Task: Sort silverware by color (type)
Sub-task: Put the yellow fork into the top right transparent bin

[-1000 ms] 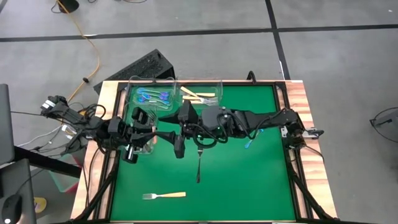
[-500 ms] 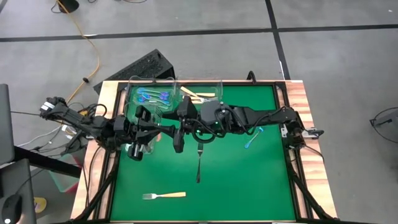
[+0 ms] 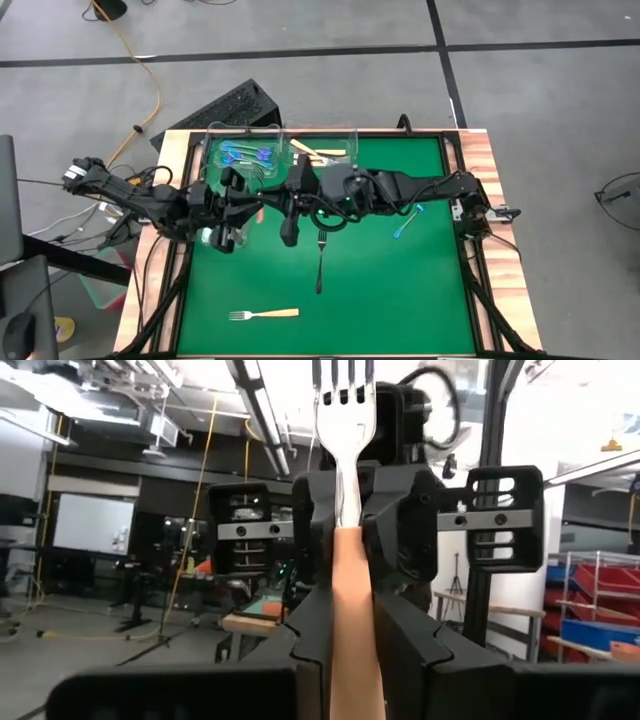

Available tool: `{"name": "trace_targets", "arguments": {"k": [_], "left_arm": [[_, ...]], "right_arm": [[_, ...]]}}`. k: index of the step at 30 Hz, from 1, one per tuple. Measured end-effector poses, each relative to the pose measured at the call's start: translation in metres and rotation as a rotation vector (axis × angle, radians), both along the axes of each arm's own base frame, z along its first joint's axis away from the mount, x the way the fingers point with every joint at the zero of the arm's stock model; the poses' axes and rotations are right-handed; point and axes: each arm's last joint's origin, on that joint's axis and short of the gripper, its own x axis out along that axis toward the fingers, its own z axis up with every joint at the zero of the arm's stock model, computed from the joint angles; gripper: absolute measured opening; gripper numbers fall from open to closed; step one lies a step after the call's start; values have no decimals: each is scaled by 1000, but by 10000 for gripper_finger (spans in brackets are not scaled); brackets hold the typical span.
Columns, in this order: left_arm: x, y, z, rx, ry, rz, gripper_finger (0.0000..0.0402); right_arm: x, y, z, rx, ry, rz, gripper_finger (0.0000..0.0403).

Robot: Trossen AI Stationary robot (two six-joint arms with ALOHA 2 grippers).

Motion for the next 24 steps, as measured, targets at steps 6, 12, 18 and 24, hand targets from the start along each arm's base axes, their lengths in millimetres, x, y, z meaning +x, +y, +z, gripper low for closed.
{"name": "trace_targets", "arguments": {"k": [6, 12, 18, 24], "left_arm": [[-2, 6, -7, -78, 105, 139, 63], [-6, 11, -12, -136, 179, 251, 102], [-5, 17, -21, -176, 252, 350, 111], [-5, 20, -37, -303, 345, 410, 111]], "right_arm": [[-3, -9, -6, -39, 76, -122, 26], [-15, -41, 4, -67, 114, -205, 26], [-17, -80, -9, -107, 257, -294, 26], [-19, -131, -36, -171, 501, -399, 26]]}}
